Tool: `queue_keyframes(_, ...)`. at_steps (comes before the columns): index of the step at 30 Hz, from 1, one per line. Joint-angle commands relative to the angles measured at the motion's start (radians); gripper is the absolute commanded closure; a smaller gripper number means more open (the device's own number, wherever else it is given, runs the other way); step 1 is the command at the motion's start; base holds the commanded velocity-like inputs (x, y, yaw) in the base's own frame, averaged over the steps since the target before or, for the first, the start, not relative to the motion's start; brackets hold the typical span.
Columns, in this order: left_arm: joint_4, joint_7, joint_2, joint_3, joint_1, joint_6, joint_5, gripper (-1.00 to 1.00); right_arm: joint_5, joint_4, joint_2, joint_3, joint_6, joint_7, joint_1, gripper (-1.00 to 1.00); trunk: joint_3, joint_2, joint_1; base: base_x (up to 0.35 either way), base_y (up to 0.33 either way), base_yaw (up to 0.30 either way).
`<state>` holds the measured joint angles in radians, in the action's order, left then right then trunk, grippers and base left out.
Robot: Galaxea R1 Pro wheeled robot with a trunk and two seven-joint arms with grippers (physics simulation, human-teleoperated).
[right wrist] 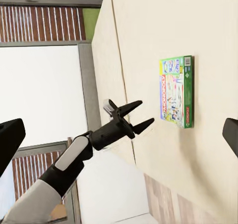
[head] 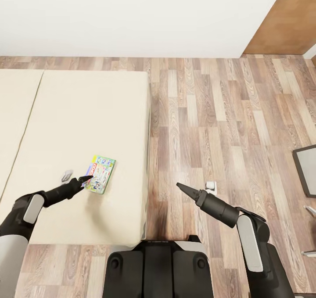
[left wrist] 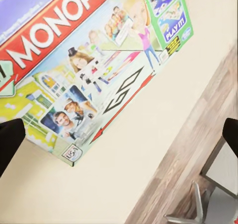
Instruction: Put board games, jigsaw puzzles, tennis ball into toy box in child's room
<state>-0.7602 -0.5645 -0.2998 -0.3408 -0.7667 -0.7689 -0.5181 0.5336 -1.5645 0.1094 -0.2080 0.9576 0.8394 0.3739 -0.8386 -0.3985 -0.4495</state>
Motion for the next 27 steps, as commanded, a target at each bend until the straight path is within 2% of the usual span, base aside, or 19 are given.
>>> queue_keyframes(1,0.0,0.002,0.0,-0.002,-0.01,-0.007,0.001,-1.0,-0.003,0.0,0.001,-0.002,0.004,0.005,0.001,-1.0,-0.001,-0.001,-0.001,0.0,0.0,0.0)
queue_keyframes(9,-0.001,0.11,-0.002,-0.001,-0.078,-0.026,0.001,-1.0,-0.003,0.002,0.001,-0.003,0.004,0.006,0.001,-1.0,-0.001,-0.001,-0.001,0.0,0.0,0.0)
queue_keyframes(14,-0.001,0.16,-0.016,-0.001,-0.12,-0.067,0.001,-1.0,-0.003,0.003,0.001,-0.003,0.004,0.005,0.0,-1.0,-0.001,-0.001,-0.001,0.0,0.0,0.0)
queue_keyframes(18,-0.001,0.185,-0.035,-0.001,-0.133,-0.076,0.002,-1.0,-0.003,0.003,0.001,-0.002,0.004,0.004,0.0,-1.0,-0.001,-0.001,-0.001,0.0,0.0,0.0)
queue_keyframes(20,-0.001,0.208,-0.051,-0.001,-0.138,-0.071,0.002,-1.0,-0.004,0.004,0.001,-0.002,0.004,0.001,0.0,-1.0,-0.001,-0.001,-0.001,0.0,0.0,0.0)
queue_keyframes(27,-0.001,0.247,-0.06,0.0,-0.145,-0.011,0.003,-1.0,-0.004,0.004,0.001,-0.002,0.004,-0.015,0.0,-1.0,-0.001,-0.001,-0.001,0.0,0.0,0.0)
